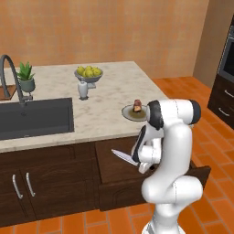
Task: Pick up the knife from the drawer and place it on the cutting board. Then place the meat from the plate to the cutting board.
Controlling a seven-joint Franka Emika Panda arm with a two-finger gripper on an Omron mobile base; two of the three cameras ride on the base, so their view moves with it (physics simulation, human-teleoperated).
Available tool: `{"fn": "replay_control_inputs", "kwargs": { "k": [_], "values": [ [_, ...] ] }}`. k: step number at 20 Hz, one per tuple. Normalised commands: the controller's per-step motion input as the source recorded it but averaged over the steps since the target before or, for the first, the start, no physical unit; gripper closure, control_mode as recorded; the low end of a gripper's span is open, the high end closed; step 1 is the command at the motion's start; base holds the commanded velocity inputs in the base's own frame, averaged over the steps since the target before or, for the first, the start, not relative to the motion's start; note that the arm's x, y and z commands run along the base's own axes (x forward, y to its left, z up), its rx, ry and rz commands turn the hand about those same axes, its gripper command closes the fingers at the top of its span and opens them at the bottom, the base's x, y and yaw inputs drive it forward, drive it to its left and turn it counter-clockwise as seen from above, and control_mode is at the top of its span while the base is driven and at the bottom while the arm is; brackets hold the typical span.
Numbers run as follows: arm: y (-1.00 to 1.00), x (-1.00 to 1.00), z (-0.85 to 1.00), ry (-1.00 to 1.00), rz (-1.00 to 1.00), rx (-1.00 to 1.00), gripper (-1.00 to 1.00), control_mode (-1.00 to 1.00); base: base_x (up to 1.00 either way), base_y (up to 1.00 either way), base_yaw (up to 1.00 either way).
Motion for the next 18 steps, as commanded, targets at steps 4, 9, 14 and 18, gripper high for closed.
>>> {"fn": "replay_control_inputs", "kwargs": {
  "k": [4, 9, 14, 18],
  "values": [
    [0.00, -0.49, 0.53, 0.00, 0.32, 0.00, 1.00, -1.00, 0.00, 0.00, 0.00],
    [-0.07, -0.33, 0.90, -0.01, 0.25, 0.01, 1.00, -1.00, 0.00, 0.00, 0.00],
    [-0.03, -0.24, 1.00, 0.00, 0.18, 0.05, 1.00, -1.00, 0.00, 0.00, 0.00],
    [0.00, -0.38, 1.00, 0.00, 0.15, 0.03, 1.00, -1.00, 0.00, 0.00, 0.00]
  ]
}}
